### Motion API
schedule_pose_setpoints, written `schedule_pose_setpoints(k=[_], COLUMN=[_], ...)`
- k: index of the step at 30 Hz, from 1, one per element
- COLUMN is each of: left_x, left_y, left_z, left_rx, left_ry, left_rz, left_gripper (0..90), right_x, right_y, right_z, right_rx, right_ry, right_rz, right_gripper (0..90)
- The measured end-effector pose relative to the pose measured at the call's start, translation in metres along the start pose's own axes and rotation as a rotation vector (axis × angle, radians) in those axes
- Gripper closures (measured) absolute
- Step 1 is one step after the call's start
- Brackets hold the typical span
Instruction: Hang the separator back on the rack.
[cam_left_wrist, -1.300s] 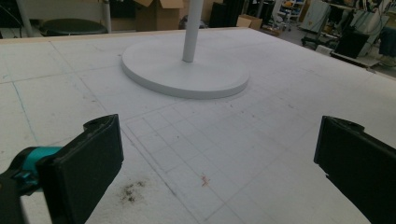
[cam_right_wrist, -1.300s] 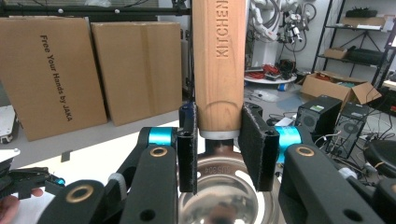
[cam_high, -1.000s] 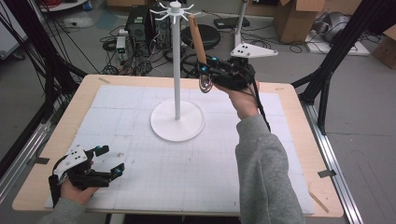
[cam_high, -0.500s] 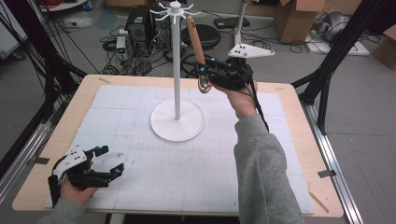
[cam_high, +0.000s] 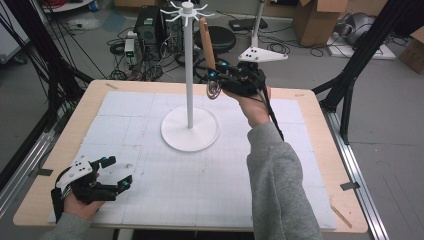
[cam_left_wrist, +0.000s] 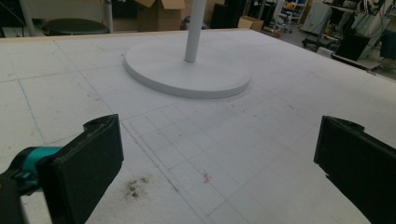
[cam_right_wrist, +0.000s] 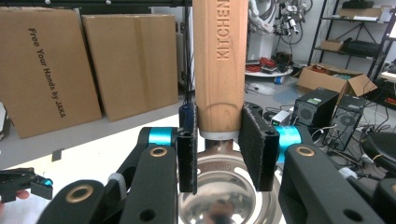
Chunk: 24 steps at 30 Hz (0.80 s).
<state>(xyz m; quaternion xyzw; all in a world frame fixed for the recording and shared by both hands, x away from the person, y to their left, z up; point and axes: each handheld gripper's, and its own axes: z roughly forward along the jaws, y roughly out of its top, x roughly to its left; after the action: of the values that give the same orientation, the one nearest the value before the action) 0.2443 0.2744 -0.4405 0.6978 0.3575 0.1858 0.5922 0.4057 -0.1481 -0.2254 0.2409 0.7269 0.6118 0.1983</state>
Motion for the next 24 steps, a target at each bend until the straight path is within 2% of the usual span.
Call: schedule_pose_setpoints(k=[8, 19, 24], left_x=[0.000, 0.000, 0.000], left_y=[0.000, 0.000, 0.000], left_z=[0.000, -0.002, -0.002], left_rx=[0.000, -0.003, 0.001], left_ry=[-0.001, 0.001, 0.004], left_rz=[0.001, 0.004, 0.005], left_gripper=[1.8, 1.8, 1.8], right_x=[0.002, 0.007, 0.008], right_y=[-0.002, -0.004, -0.012], right_z=[0.005, -0.002, -0.009], right_rx=[-0.006, -0.011, -0.022], right_ry=[-0.019, -0.014, 0.012], right_rz=[-0.001, -0.022, -0.017], right_gripper=[67.8, 49.1, 37.8])
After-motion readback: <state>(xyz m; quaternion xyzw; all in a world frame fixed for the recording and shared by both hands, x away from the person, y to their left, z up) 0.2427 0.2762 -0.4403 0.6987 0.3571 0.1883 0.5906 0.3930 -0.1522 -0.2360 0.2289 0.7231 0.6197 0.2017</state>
